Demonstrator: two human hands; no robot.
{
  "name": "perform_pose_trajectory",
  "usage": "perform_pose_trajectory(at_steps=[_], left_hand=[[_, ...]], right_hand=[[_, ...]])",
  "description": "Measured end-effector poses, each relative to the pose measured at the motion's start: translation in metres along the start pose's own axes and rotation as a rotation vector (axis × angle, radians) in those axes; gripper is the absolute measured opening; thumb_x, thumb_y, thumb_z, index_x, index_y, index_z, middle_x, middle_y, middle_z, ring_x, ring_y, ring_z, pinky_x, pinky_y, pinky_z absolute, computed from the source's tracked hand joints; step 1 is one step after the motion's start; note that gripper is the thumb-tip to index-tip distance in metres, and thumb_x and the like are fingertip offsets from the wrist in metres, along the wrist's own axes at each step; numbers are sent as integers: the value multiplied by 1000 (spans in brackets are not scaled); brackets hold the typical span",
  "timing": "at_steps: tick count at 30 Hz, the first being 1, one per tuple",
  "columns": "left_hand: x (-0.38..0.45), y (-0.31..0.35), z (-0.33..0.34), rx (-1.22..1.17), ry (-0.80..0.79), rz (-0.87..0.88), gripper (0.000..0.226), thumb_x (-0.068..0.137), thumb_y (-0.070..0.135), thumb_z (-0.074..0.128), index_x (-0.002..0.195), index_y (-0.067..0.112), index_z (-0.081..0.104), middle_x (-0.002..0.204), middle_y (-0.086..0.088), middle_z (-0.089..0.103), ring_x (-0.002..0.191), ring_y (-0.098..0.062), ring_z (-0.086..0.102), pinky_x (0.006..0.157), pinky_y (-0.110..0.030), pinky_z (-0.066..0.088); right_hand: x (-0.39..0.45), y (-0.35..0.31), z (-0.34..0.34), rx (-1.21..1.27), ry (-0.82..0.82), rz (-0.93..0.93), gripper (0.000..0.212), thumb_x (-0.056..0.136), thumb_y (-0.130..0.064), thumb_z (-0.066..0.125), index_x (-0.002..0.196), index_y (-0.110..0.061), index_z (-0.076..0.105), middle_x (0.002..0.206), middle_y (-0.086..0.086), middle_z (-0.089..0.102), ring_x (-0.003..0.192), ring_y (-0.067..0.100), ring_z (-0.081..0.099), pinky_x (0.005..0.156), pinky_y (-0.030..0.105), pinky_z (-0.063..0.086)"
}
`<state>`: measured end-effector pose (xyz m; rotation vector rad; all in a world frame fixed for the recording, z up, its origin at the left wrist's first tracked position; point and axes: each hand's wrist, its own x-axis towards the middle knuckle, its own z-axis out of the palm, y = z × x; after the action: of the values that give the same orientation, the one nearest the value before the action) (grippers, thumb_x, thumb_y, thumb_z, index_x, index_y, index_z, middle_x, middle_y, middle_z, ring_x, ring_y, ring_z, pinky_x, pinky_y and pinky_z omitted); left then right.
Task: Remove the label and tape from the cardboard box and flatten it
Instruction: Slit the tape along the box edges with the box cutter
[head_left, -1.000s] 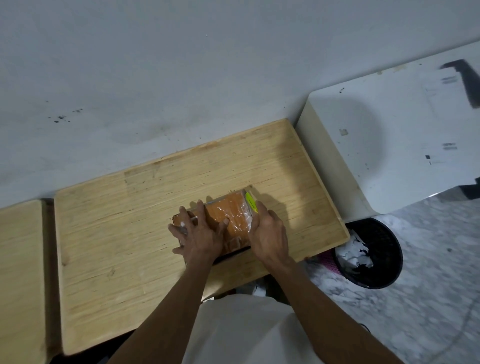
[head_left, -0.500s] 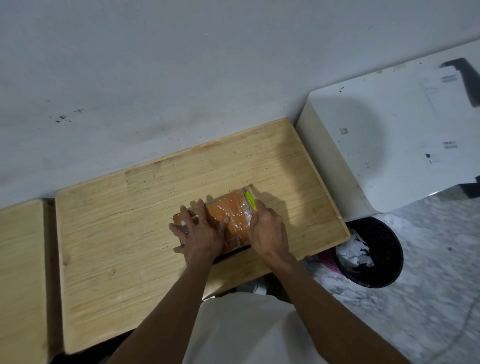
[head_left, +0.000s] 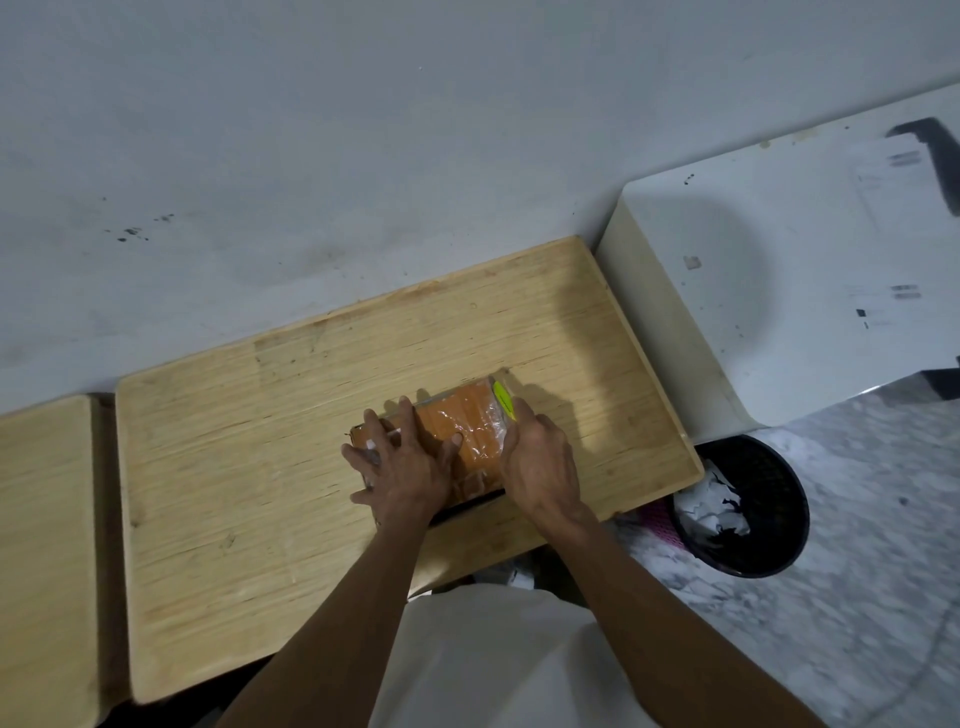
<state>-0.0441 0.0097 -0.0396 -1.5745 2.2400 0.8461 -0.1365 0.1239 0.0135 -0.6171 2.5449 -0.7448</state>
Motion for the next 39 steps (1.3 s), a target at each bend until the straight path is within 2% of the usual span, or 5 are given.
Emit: perform_pose_trajectory(at_steps=[6,13,26,34,39], left_hand=[[0,1,0,13,-4,-6,88,84,77,46,150,51,-6,163,9,-21,147,-45,-19,106,-79,18],[-4,5,-3,20,-6,-9,87,86,75,46,151,50,-6,163,7,-21,147,-46,-17,106,-78,18],[-11,9,-11,8,-19,-1,87,89,70,49,154,46,-5,164,3,-22,147,-47,-19,108,-78,17],[-10,7,-10,-9,-21,9,89,88,70,51,153,47,-4,163,3,-24,146,-47,-20,108,-79,14],[-7,6,-8,-37,-24,14,90,87,70,54,152,49,-4,164,5,-24,147,-46,-21,108,-79,11]], right_hand=[[-6,1,2,-81,-21,-18,48,96,-10,51,143,-12,42,100,13,65,83,27,67,67,33,56],[-18,5,2,-125,-73,29,54,93,-17,59,144,-14,40,107,12,65,93,29,68,77,39,58],[-57,13,-20,-78,-164,24,46,98,-3,36,144,-6,40,102,17,62,89,33,66,79,47,56],[-73,25,-12,-145,-123,85,45,98,-10,40,143,-13,40,103,11,61,90,29,65,65,32,42],[-94,46,-8,-233,-102,45,39,96,-9,45,134,-11,50,93,8,64,74,23,61,60,26,36]])
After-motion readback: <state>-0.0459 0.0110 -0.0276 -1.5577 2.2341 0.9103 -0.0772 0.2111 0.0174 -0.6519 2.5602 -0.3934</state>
